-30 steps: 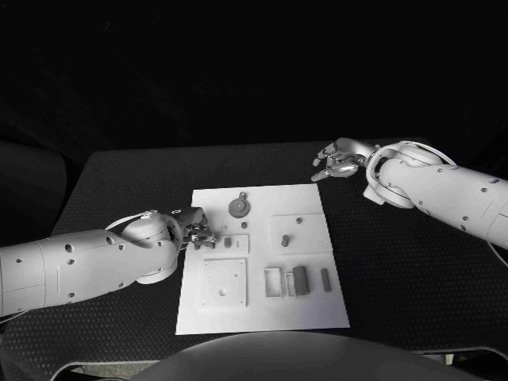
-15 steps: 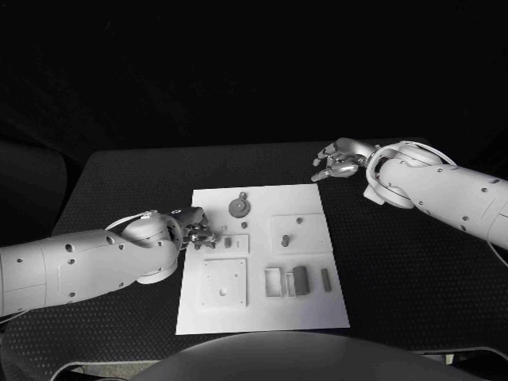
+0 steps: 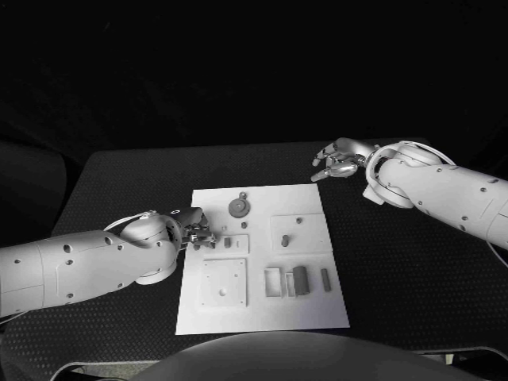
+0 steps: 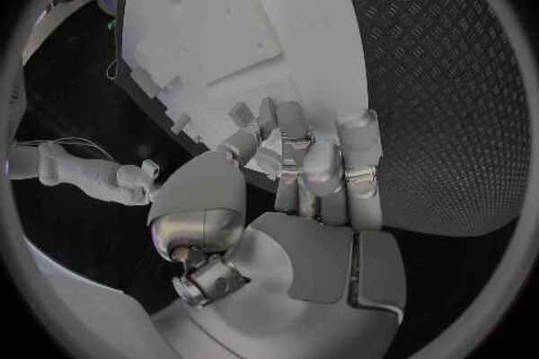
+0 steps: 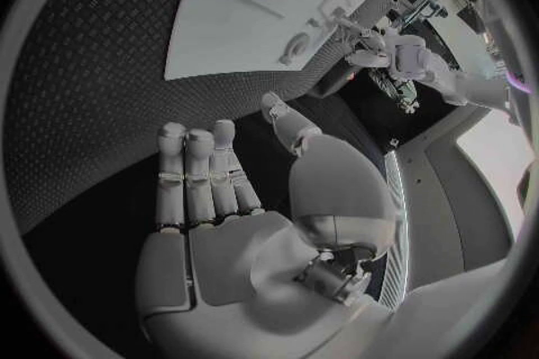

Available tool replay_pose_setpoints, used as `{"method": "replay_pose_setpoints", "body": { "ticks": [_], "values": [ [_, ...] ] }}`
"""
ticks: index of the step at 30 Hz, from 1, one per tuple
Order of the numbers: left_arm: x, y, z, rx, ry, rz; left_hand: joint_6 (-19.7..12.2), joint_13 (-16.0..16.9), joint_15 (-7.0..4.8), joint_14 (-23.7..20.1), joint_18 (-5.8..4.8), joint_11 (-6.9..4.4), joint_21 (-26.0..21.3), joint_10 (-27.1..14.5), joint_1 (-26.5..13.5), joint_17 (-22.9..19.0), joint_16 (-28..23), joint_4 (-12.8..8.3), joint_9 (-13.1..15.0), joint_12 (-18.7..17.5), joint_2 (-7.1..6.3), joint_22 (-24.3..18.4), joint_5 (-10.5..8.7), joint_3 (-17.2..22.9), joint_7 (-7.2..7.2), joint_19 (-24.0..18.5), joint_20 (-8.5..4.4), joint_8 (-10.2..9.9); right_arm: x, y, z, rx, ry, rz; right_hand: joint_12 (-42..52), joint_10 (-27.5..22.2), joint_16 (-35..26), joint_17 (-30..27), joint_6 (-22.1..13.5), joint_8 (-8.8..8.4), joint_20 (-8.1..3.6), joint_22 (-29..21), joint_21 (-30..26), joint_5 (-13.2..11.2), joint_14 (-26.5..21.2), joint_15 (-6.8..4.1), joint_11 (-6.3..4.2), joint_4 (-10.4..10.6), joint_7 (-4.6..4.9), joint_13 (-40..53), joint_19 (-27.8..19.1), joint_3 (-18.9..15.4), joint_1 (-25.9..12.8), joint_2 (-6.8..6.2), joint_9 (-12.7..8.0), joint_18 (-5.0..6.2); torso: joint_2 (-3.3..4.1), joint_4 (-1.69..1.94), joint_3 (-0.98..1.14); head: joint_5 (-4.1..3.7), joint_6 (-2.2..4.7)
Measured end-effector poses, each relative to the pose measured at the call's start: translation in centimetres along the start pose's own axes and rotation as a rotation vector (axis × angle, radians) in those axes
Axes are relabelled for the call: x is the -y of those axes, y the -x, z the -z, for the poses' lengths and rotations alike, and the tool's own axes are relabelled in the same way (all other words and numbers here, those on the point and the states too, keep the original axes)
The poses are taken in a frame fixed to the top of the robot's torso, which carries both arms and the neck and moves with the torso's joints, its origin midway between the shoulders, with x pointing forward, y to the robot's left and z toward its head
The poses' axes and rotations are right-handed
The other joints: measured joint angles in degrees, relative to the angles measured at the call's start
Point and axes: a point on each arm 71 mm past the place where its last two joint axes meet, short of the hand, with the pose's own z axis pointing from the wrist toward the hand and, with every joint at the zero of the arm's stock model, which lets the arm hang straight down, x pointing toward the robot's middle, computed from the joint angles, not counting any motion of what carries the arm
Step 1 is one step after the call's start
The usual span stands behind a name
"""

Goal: Assemble the parts on the task board

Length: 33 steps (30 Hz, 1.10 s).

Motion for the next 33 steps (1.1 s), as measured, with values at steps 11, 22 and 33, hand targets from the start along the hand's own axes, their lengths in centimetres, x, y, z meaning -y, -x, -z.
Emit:
{"method": "replay_pose_setpoints", "body": {
  "ticks": [11,22,33],
  "values": [
    [-0.01,0.03,0.06,0.007,-0.006,0.0,-0.01,0.0,0.01,-0.01,0.0,0.09,0.0,0.09,0.0,-0.01,0.0,-0.01,0.0,0.0,0.0,-0.01,-0.01,0.0,-0.01,0.0,0.01,0.0,0.01,-0.01,-0.01,0.0,0.0,0.0,0.0,0.0,0.0,-0.01,-0.11,0.0,-0.04,0.0,0.0,0.0,-0.01,0.01,0.0,0.0,-0.09,-0.06,-0.04,0.0,0.0,0.0,0.0,0.0,0.0,0.0,0.0,0.09,0.0],
    [-0.02,0.12,0.09,0.017,-0.015,-0.007,-0.03,0.0,0.07,-0.07,0.0,0.08,0.0,0.09,0.0,0.04,0.0,0.1,-0.07,0.0,0.0,-0.01,0.23,0.1,-0.03,0.0,0.02,-0.01,0.04,-0.01,-0.01,-0.001,-0.001,0.0,0.0,0.0,0.0,-0.05,-0.28,0.0,-0.13,0.0,0.0,0.0,-0.1,0.1,0.0,0.0,-0.05,-0.05,-0.16,0.0,0.0,0.0,0.01,0.0,0.0,-0.01,0.02,0.05,0.0],
    [0.13,0.11,0.01,0.018,-0.021,-0.009,-0.09,0.0,-0.1,0.1,0.0,0.07,0.0,0.09,0.0,0.04,-0.01,0.1,-0.22,0.0,0.0,-0.02,0.23,0.1,-0.09,0.0,0.02,0.12,0.04,-0.01,-0.01,-0.002,-0.002,0.0,0.0,0.0,0.0,-0.04,-0.17,0.0,-0.11,-0.01,0.0,0.0,0.08,-0.08,0.0,0.0,0.08,-0.09,-0.15,0.0,0.0,0.0,0.01,0.0,0.01,-0.02,0.02,0.03,0.0]
  ]
}}
